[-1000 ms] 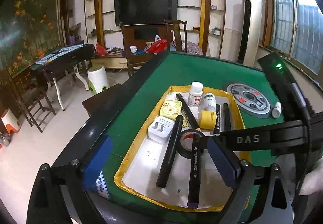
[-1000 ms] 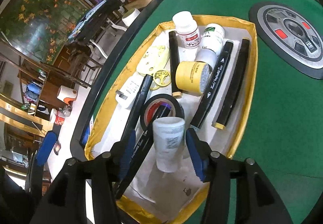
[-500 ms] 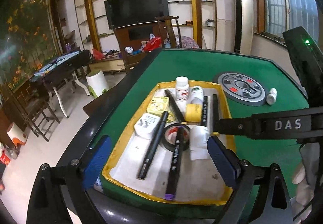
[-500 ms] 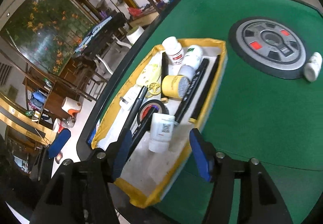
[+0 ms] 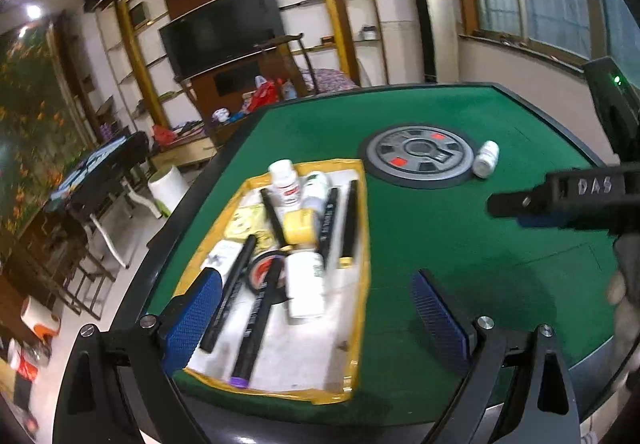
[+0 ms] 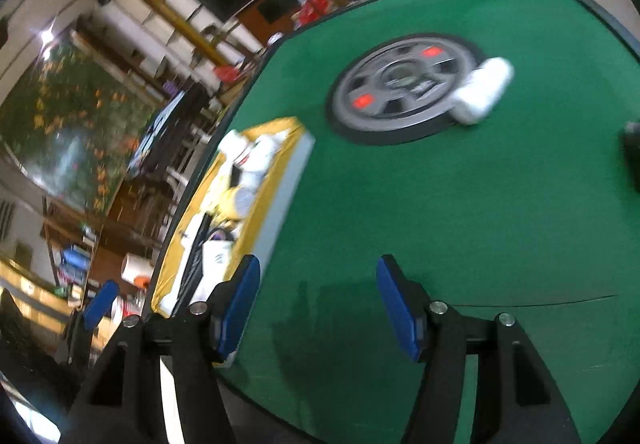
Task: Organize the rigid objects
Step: 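Withdraw both tools from the tray toward the last items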
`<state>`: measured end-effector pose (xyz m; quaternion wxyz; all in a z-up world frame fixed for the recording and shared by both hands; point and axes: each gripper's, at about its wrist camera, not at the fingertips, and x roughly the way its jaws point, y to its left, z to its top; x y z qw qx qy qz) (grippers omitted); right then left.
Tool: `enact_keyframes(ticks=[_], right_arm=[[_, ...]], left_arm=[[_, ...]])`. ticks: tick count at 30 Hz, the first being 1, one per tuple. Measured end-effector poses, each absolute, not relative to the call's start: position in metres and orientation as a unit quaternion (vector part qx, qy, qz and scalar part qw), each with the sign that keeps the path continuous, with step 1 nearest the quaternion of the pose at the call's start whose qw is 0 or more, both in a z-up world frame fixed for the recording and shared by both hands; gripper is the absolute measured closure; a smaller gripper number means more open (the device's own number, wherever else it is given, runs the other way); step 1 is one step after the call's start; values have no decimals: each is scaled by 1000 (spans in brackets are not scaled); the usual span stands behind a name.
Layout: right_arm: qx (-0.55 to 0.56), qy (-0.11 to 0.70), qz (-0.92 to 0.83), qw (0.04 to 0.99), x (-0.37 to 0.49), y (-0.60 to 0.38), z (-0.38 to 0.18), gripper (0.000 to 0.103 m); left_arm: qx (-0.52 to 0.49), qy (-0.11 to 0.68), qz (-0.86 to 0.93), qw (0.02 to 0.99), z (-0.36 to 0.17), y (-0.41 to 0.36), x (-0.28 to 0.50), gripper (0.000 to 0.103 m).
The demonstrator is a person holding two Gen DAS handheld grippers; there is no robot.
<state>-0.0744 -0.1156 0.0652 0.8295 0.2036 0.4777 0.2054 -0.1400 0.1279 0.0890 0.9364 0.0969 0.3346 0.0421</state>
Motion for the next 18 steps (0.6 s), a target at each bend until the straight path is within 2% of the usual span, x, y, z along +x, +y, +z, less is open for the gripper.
enact_keyframes(ticks=[18], right_arm=[[304,389,15,870,-82,-317,52,38]], left_arm=[[155,380,-6,912,66,45,-101,6]])
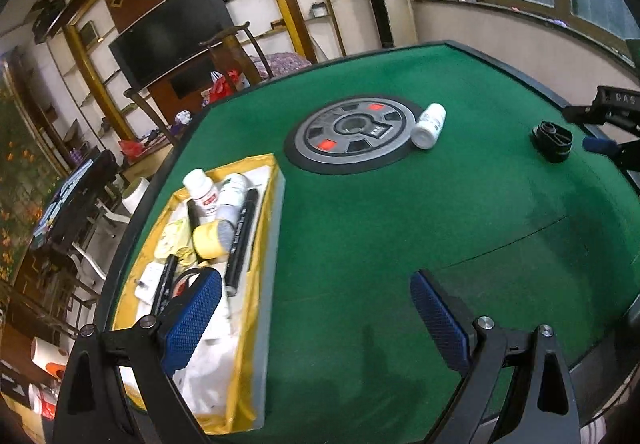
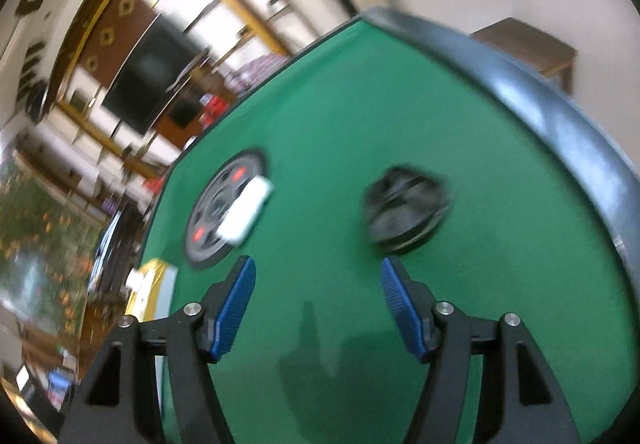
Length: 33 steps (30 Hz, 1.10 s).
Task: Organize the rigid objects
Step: 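Withdraw both tools from the tray toward the last items, then grasp the white bottle with the left tool while the right tool grasps the black spool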
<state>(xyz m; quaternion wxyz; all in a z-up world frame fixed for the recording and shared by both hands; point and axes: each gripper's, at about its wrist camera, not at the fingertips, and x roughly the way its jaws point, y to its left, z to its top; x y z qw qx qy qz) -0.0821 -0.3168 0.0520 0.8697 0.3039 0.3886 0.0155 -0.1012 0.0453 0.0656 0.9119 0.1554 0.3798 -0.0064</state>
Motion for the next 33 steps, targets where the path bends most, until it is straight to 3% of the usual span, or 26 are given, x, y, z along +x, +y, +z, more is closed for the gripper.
enact_keyframes(ticks=[11,14,20,33], right_arm=[[304,317,-63,896,-65,-357,48,38],[294,298,-45,907,-64,-341,58,28],[274,267,-64,922,-61,-333,59,28],[309,302,-121,894,-55,-366,34,27]], left_arm=[[149,427,-21,892,39,21,-46,6],[113,438,-33,891,33,19,-18,6],[68,440,-60,893,31,-1,41,6],[129,428,-100,889,5,-86,117,6]])
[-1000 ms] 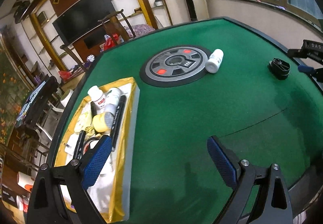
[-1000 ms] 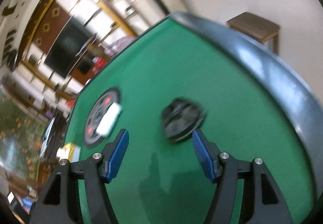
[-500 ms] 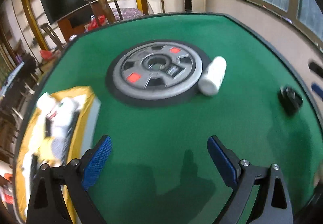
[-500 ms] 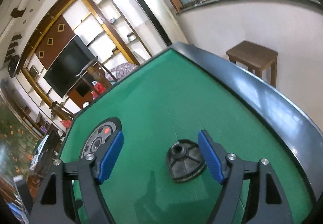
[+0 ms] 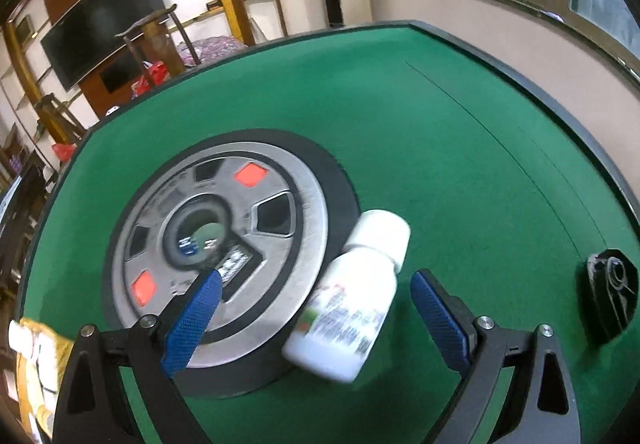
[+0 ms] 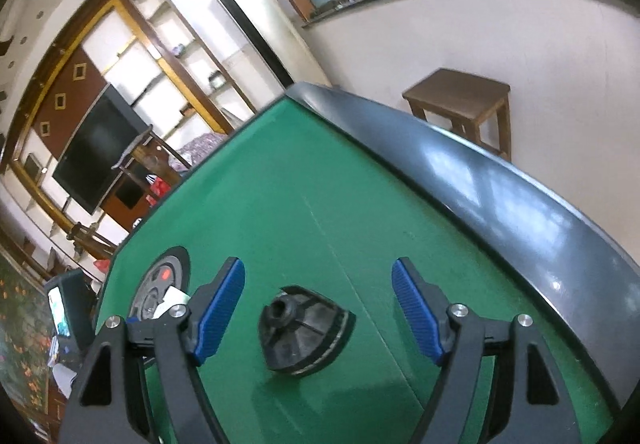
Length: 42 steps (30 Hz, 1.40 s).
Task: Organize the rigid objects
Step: 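Grasp the white bottle with the left tool while the right tool grasps the black spool, then carry the white bottle and black spool toward the white tray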
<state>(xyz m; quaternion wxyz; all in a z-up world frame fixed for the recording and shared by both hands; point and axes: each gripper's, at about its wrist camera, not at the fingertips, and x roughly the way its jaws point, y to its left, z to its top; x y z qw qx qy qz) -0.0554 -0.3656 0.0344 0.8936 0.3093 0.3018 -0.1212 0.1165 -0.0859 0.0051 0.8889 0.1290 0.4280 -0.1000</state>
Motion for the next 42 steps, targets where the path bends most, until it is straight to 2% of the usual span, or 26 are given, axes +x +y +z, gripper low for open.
enact_keyframes(ticks=[2,4,5,17,23,36,37,38,42], right_arm=[[309,307,-123,891,-54,-366,32,27],[303,311,-126,892,-51,-366,31,27],[300,312,-127,892,-51,-364,31,27],[266,366,-115,884,-37,-345,14,28],[241,383,-111,885,-28,-334,12,24],[181,400,-88,894,-20,-313,10,22],[181,400,-88,894,-20,-313,10,24],[180,400,-94,894,-20,-313,10,36],[174,402,-101,893,-22,-310,11,36]], left_arm=[[127,428,-120,887,5,-89,115,17],[120,434,-144,881,8,-88,110,56],[121,437,-147,879,10,-88,105,61],[104,441,-156,878,15,-65,36,63],[61,434,-177,881,39,-33,-9,68],[44,385,-146,910,78,36,-79,68],[42,382,-144,912,80,41,-81,68],[38,378,-144,914,83,46,-84,68],[30,367,-137,920,92,65,-93,68]])
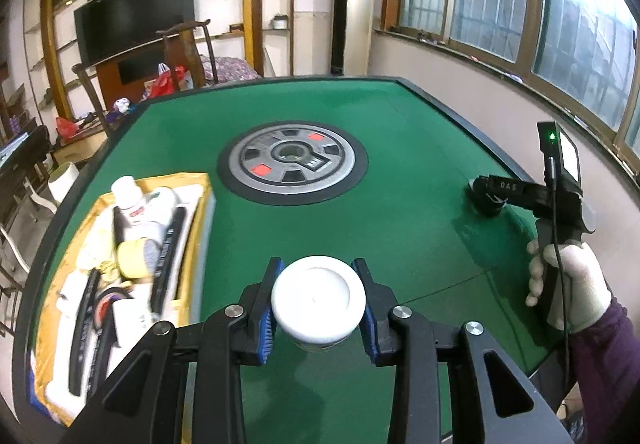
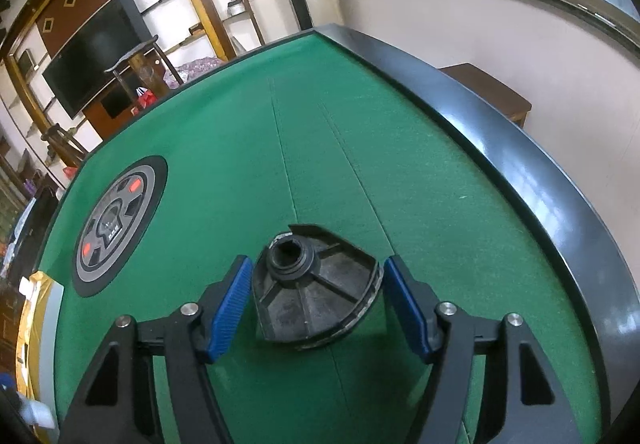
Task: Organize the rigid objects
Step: 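Carry the white bottle and black spool toward the white tray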
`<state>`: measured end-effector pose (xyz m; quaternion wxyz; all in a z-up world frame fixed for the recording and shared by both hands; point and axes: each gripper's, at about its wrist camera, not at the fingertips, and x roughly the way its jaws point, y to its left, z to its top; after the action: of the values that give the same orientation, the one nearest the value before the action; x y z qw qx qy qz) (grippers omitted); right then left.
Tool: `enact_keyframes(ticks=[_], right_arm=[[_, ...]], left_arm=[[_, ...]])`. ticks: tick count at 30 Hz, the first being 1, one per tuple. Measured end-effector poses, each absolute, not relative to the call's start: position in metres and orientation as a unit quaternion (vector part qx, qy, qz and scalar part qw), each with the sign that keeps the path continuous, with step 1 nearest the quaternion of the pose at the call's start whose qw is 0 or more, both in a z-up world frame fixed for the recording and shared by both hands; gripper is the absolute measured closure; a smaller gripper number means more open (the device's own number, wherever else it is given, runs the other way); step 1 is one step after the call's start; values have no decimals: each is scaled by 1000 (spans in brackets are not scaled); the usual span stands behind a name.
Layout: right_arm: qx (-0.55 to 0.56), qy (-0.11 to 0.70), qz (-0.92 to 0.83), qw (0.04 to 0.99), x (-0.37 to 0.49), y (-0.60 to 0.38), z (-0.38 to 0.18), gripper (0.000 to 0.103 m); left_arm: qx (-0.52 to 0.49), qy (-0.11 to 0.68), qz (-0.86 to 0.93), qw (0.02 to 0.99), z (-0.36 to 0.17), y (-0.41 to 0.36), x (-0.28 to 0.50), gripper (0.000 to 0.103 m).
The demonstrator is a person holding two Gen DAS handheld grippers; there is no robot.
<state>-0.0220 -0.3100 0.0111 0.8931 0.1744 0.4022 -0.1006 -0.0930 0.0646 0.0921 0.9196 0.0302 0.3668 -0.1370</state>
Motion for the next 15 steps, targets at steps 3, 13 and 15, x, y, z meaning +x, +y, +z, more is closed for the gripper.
enact_keyframes(ticks=[3,13,15], right_arm=[[171,408,-102,891,-30,-303,13,36],[166,390,-10,906,-63,-236,53,36],[158,386,20,909,-67,-213,66,36]], left_arm=[[23,361,-132,923,96,78,-100,68],[-65,345,-136,926,113,153,-127,68],[-89,345,-133,925,115,178,-132,67]])
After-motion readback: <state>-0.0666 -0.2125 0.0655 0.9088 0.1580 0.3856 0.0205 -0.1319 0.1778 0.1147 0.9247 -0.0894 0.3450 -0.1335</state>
